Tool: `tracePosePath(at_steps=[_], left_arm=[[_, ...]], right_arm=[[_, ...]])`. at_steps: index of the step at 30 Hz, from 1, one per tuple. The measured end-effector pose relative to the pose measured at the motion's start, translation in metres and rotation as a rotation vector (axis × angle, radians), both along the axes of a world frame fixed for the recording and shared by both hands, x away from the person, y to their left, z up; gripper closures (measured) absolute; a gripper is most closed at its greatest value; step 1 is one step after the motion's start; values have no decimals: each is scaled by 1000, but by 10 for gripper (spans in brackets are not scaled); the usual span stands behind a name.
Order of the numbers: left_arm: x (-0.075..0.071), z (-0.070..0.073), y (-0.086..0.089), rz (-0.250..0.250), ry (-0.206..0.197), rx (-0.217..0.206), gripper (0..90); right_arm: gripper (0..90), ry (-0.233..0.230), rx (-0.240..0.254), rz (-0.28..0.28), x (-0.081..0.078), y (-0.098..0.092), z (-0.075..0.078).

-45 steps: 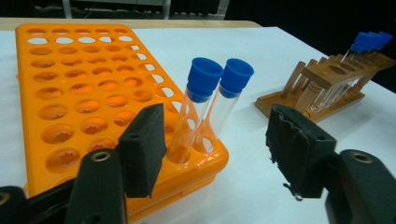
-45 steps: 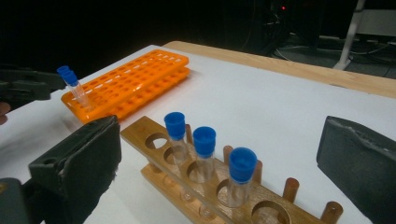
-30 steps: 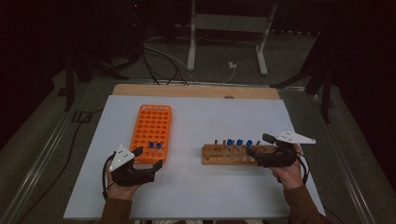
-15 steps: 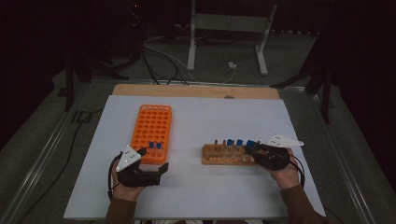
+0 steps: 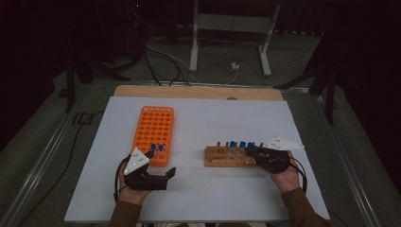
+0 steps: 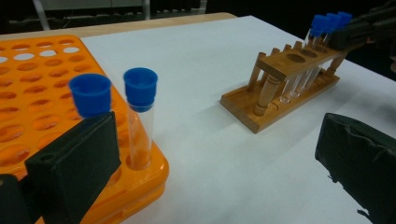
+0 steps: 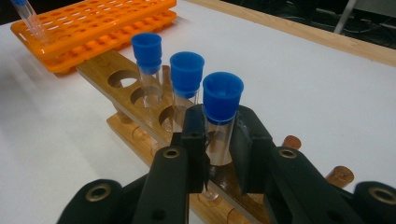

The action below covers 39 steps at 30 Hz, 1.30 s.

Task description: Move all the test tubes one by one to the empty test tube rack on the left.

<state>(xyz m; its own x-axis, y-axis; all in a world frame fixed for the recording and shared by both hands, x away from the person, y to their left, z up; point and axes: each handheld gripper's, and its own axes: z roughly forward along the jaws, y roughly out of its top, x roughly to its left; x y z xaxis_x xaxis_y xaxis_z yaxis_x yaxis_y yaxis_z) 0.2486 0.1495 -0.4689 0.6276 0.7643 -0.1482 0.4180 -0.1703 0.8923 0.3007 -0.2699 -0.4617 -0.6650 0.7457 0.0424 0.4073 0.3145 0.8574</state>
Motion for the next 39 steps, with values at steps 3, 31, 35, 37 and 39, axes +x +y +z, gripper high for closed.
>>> tracePosePath(at_steps=[3, 31, 35, 37, 39], left_arm=[[1, -2, -4, -11, 2, 11, 9], [1, 1, -34, -96, -24, 10, 22], [1, 3, -38, -103, -30, 6, 22], [1, 4, -41, -111, -31, 6, 22], [2, 4, -44, -119, -33, 3, 22]], right_arm=[[764, -4, -2, 1, 0, 0, 0], [765, -71, 111, -26, -12, -12, 46], [764, -84, 105, -22, -14, -11, 51], [764, -87, 98, -26, -15, -10, 52], [765, -92, 106, -20, -17, -9, 56]])
